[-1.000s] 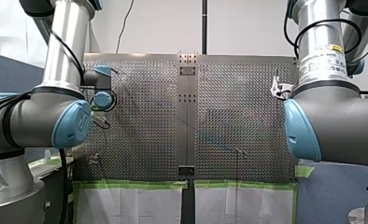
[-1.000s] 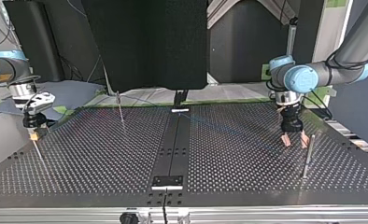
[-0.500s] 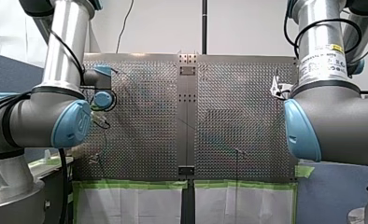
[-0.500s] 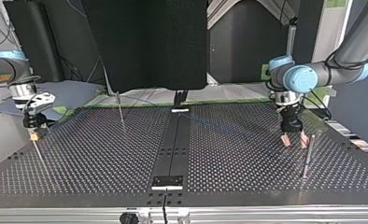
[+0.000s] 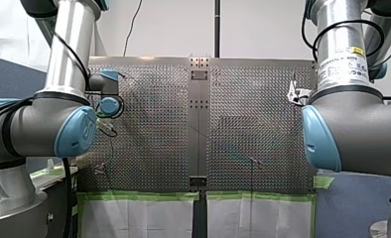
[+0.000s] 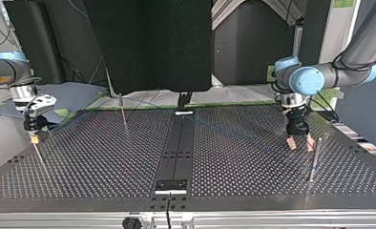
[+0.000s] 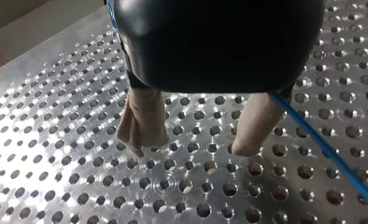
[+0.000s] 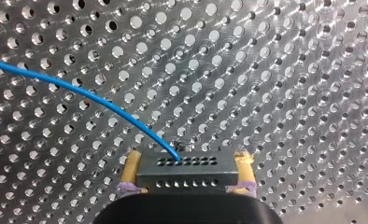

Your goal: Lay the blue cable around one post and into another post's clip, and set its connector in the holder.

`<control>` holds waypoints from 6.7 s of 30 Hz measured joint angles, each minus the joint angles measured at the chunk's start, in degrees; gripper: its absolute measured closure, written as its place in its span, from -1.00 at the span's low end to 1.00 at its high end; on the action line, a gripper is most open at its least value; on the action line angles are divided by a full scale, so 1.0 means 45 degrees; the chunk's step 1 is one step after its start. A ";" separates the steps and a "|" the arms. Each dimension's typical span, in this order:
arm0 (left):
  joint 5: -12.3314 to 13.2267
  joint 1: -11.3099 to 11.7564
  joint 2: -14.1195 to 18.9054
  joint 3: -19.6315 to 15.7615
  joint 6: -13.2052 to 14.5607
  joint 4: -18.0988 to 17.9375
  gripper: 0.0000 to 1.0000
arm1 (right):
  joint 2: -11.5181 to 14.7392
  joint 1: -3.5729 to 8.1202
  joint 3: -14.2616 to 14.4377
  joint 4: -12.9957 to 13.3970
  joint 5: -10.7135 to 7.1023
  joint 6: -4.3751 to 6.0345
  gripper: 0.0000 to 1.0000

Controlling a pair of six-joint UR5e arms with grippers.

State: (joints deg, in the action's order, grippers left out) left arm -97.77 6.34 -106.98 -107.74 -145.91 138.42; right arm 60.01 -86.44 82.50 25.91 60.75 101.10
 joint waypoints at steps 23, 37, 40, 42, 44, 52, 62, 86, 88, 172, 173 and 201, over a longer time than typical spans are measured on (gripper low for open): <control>0.0000 -0.0068 -0.0002 -0.0012 0.0121 0.0015 -1.00 | 0.0000 0.0000 0.0000 -0.0001 0.0000 0.0001 -1.00; -0.0083 -0.0579 0.0020 -0.0308 0.0895 0.1217 -1.00 | 0.0000 0.0000 0.0000 0.0001 0.0000 0.0001 -1.00; -0.0129 -0.0698 0.0019 -0.0621 0.0957 0.1359 -1.00 | 0.0000 0.0000 0.0000 -0.0001 0.0000 0.0000 -1.00; -0.0246 -0.0748 0.0019 -0.0840 0.0974 0.1299 -1.00 | 0.0000 -0.0001 0.0000 0.0000 0.0000 0.0000 -1.00; -0.0412 -0.0769 0.0026 -0.1037 0.0978 0.1198 -1.00 | 0.0000 -0.0001 0.0000 0.0000 -0.0001 0.0000 -1.00; -0.1307 -0.0884 0.0526 -0.1349 0.1403 0.1008 -1.00 | 0.0000 -0.0001 0.0000 0.0000 0.0000 0.0001 -1.00; -0.1804 -0.1104 0.1233 -0.1852 0.1745 0.0849 -1.00 | -0.0001 0.0000 -0.0001 0.0000 0.0000 0.0000 -1.00; -0.2432 -0.1217 0.4196 -0.2320 0.4350 0.2314 -1.00 | -0.0001 0.0000 0.0000 0.0000 0.0000 0.0000 -1.00; -0.2535 -0.1201 0.4452 -0.2066 0.4607 0.2571 -1.00 | 0.0000 0.0000 0.0000 0.0000 0.0000 0.0000 -1.00; -0.3124 -0.2410 0.5187 0.3225 1.3421 1.2695 -1.00 | 0.0000 -0.0001 0.0000 0.0000 0.0001 0.0000 -1.00; -0.3124 -0.2414 0.5188 0.3225 1.3421 1.2797 -1.00 | 0.0000 0.0000 0.0000 0.0000 0.0000 0.0000 -1.00; -0.4233 -0.2428 0.5191 0.3221 1.2888 1.3327 -1.00 | 0.0000 0.0000 0.0000 0.0000 0.0000 0.0000 -1.00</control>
State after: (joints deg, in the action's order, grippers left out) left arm -116.82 -4.59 -83.62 -93.25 -87.92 198.39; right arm 60.01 -86.44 82.50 25.91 60.75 101.10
